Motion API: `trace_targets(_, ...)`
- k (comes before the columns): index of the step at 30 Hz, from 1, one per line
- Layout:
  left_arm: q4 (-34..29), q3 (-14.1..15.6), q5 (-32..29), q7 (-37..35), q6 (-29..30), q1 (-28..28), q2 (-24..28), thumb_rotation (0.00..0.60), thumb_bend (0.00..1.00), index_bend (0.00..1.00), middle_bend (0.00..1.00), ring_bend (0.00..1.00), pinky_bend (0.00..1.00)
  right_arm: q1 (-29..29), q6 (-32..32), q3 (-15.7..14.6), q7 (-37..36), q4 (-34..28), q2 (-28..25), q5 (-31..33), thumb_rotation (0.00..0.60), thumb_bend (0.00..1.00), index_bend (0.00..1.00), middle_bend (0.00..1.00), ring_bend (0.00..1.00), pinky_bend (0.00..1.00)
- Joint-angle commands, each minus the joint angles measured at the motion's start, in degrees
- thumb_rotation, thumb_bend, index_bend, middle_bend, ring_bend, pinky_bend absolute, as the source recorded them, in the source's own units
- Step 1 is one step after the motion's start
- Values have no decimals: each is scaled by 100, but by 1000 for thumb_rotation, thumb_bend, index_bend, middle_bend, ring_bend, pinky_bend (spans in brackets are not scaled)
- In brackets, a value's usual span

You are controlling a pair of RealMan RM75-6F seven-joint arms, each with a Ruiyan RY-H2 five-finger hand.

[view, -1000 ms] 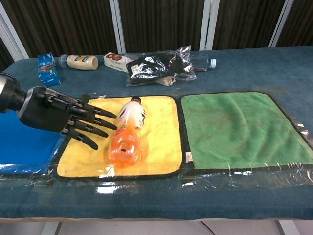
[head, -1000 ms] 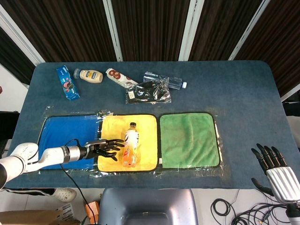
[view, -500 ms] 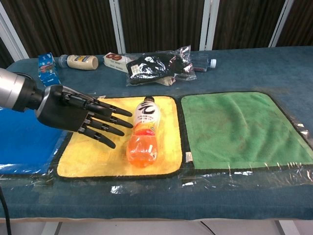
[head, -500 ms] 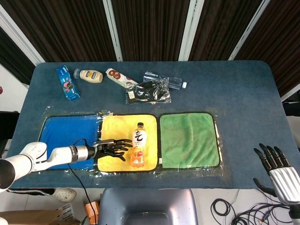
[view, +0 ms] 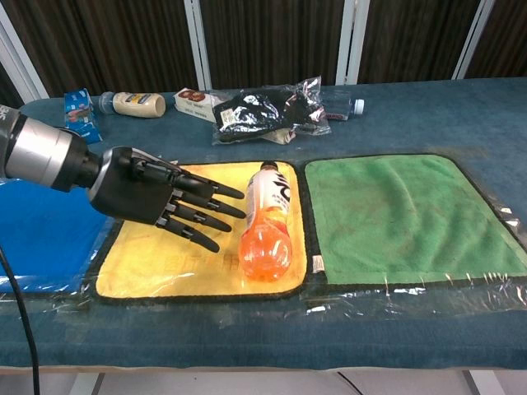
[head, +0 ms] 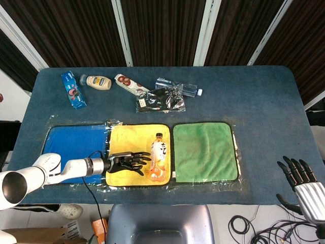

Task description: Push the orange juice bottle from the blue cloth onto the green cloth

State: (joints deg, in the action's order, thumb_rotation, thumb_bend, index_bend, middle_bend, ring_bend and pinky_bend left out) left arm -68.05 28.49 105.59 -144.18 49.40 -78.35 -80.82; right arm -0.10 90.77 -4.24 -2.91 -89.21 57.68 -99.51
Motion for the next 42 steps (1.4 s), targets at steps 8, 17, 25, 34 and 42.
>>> trace_targets(8, 293, 89, 127, -574, 216, -131, -237, 600, 489, 0, 54, 35, 287, -23, 49, 32, -85, 5, -30, 52, 600, 189, 0, 0, 0, 0)
trace_targets(17, 438, 74, 102, -809, 209, -293, -396, 600, 489, 0, 54, 35, 279, -19, 29, 17, -57, 0, -28, 17, 600, 189, 0, 0, 0, 0)
trace_targets(25, 588, 77, 64, -939, 148, -373, -583, 600, 492, 0, 54, 34, 261, -45, 106, 16, -125, 16, -42, -19, 600, 189, 0, 0, 0, 0)
trace_targets(34, 850, 29, -3, -1302, 172, -441, -775, 600, 492, 0, 51, 31, 246, -75, 186, 54, -387, 70, -114, 63, 600, 189, 0, 0, 0, 0)
trace_targets(42, 1156, 70, 32, -1606, 167, -514, -988, 600, 492, 0, 48, 28, 237, -94, 254, 45, -531, 116, -138, 15, 600, 189, 0, 0, 0, 0)
